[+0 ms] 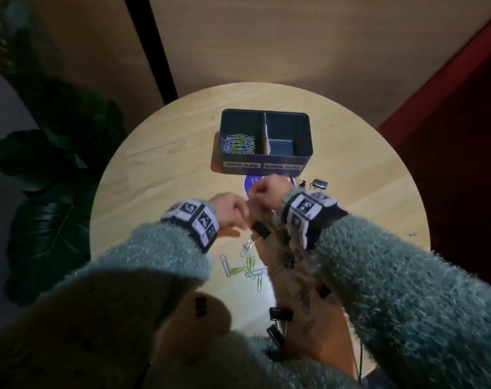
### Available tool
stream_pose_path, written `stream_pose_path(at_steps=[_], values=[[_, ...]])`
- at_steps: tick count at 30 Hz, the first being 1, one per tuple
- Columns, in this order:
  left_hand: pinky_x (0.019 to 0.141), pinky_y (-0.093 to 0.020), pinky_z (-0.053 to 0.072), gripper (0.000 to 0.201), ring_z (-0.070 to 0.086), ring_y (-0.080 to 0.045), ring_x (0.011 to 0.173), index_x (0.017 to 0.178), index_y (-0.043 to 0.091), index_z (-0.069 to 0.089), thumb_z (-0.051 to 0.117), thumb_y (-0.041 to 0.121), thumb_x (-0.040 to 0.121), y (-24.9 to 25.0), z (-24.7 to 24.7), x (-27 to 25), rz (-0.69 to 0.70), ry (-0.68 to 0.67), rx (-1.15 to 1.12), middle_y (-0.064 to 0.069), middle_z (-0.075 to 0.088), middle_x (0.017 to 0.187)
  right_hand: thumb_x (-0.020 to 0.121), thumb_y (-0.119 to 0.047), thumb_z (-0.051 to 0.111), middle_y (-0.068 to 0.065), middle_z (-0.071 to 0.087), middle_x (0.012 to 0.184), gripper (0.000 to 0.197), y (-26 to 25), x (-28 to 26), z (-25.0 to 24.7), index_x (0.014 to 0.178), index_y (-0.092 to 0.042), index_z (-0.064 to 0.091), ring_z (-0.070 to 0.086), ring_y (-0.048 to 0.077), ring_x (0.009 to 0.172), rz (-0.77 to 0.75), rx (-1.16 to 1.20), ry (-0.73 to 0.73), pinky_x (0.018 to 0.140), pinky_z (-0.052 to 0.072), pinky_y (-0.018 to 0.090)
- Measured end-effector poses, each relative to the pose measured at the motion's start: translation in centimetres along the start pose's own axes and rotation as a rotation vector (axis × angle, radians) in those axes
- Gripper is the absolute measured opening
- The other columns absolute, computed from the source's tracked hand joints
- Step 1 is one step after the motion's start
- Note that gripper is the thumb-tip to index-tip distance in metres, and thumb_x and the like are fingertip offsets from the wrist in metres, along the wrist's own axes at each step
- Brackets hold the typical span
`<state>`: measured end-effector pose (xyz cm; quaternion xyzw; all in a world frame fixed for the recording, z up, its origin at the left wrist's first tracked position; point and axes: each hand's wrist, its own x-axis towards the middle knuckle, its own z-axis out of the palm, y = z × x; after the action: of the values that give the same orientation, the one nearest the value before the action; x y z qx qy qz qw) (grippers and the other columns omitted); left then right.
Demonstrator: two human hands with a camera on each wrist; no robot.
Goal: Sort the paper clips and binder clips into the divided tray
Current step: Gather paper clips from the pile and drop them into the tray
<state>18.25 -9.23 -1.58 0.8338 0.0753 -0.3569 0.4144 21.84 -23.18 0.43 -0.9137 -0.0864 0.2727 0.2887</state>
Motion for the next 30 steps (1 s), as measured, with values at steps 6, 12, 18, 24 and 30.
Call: stream_pose_path(at_steps=[6, 12, 18, 24, 30], values=[[0.08, -0.03, 0.046, 0.042, 0.056, -0.023, 0.101, 0.111, 0.018, 0.056, 0.076, 0.013, 0.074, -4.9, 4.3, -1.6, -0.086, 0.057, 0.567, -0.005, 0.052, 0.116, 0.088, -0.015, 0.061, 0.003, 0.068, 0.117, 0.024, 1.9, -3.3, 5.9, 0.11, -0.016, 0.07, 0.063, 0.019, 0.107, 0.027, -0.246, -0.248, 0.098, 0.047, 0.029], [0.085, -0.028, 0.043, 0.029, 0.054, -0.024, 0.105, 0.107, 0.012, 0.06, 0.069, 0.007, 0.08, -6.5, 7.9, -3.3, -0.006, 0.203, 0.417, -0.009, 0.053, 0.116, 0.081, -0.009, 0.061, 0.008, 0.059, 0.113, 0.027, 4.1, -5.8, 11.2, 0.108, -0.015, 0.065, 0.06, 0.023, 0.099, -0.066, -0.392, -0.167, 0.087, 0.052, 0.031], [0.075, -0.028, 0.04, 0.023, 0.054, -0.023, 0.092, 0.099, 0.014, 0.055, 0.069, 0.017, 0.081, -6.7, 9.4, -4.1, 0.075, 0.234, 0.356, -0.009, 0.056, 0.108, 0.083, -0.013, 0.061, 0.009, 0.06, 0.109, 0.025, 5.6, -8.5, 9.5, 0.108, -0.011, 0.065, 0.06, 0.025, 0.099, -0.042, -0.291, -0.049, 0.092, 0.05, 0.034], [0.086, -0.032, 0.048, 0.05, 0.056, -0.024, 0.104, 0.127, 0.019, 0.05, 0.07, 0.02, 0.081, -6.0, 10.5, -4.2, 0.081, 0.234, 0.364, -0.008, 0.052, 0.119, 0.092, -0.01, 0.054, 0.011, 0.06, 0.115, 0.022, 9.1, -9.1, 7.1, 0.108, -0.01, 0.067, 0.052, 0.029, 0.113, 0.175, -0.17, 0.195, 0.102, 0.044, 0.039], [0.096, -0.037, 0.047, 0.085, 0.051, -0.028, 0.116, 0.149, 0.017, 0.019, 0.07, 0.026, 0.082, -5.9, 10.5, -4.0, 0.02, 0.211, 0.382, -0.013, 0.043, 0.13, 0.089, -0.011, 0.06, 0.013, 0.052, 0.126, 0.041, 10.8, -10.4, 8.1, 0.127, -0.024, 0.058, 0.044, 0.033, 0.121, 0.155, -0.305, 0.16, 0.105, 0.041, 0.044]])
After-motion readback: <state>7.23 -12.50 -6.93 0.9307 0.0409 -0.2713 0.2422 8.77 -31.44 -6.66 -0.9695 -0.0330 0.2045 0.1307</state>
